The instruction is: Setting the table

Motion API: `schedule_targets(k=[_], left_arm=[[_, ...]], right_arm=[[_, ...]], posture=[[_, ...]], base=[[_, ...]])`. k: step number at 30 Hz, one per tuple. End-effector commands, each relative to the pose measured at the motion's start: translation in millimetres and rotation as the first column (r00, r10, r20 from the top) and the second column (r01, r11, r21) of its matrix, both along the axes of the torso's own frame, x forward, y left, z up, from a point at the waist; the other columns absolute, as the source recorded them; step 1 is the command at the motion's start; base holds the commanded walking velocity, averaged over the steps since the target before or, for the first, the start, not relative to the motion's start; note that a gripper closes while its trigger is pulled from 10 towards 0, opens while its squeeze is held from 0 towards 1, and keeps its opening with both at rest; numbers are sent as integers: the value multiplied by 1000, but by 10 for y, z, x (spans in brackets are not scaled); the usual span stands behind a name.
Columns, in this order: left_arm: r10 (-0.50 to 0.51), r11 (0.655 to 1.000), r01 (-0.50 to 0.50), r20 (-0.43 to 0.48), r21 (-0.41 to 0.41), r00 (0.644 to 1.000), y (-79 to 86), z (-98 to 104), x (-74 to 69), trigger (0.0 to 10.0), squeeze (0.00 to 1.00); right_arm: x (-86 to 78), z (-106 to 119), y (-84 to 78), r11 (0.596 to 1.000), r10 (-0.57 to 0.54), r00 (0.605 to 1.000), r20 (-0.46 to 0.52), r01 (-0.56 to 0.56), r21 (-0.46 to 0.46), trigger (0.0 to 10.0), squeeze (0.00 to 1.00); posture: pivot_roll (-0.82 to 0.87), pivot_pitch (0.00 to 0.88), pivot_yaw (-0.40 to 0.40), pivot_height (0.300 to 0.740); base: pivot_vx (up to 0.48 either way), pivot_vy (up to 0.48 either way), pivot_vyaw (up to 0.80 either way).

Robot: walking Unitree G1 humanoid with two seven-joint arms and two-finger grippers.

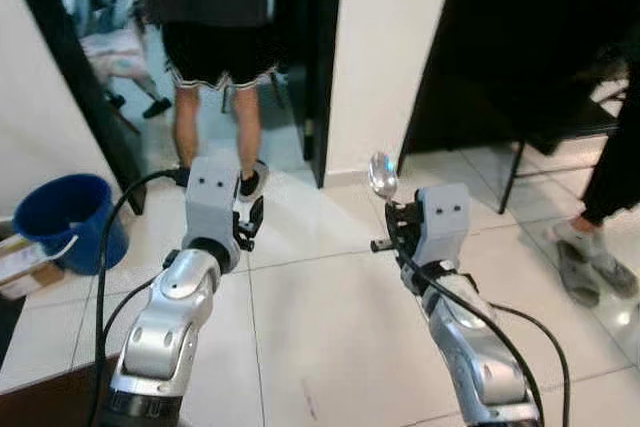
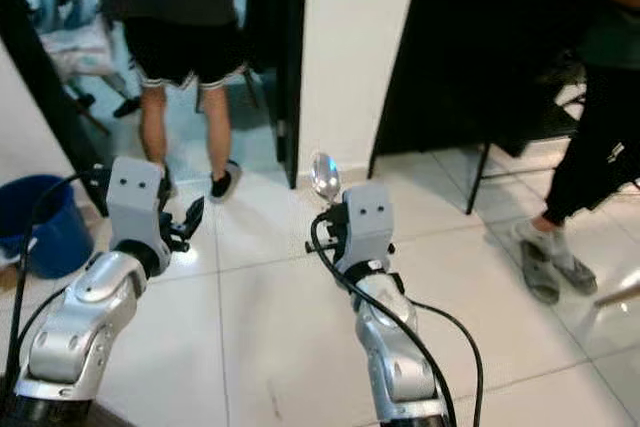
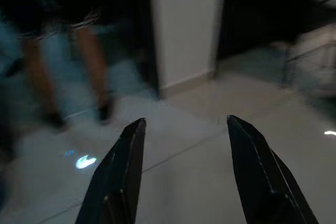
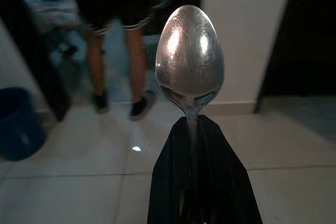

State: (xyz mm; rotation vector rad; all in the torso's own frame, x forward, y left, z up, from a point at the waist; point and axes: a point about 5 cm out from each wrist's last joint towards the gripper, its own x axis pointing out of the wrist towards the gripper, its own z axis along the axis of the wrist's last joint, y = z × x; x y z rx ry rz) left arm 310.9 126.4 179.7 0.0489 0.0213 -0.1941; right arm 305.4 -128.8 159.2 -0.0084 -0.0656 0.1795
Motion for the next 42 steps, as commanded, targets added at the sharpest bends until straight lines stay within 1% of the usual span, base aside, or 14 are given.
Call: schedule_targets(k=[1,31,42], left_arm=[[2,1000,-2,-12,9,1000,6,-34,-5,10000,0],[11,1000,-11,-18,6,1000,3,-33,0,10000,0],[5,1000,-5,-7,-15,1000,-7,-4,-2,10000,0]], right_arm=[[-9,-23,-11,1000,-4,1000,-9,4,5,10000,0],[-18,-29,-13,1000,-1,1000,-14,1,4,10000,0],[-17,-29,-8,1000,0,1000,-15,0,4,10000,0]], posture=[[-13,0,73,740],[-13,0,72,740],[-11,0,72,740]], base=[[0,0,-800],[0,0,-800],[0,0,-800]])
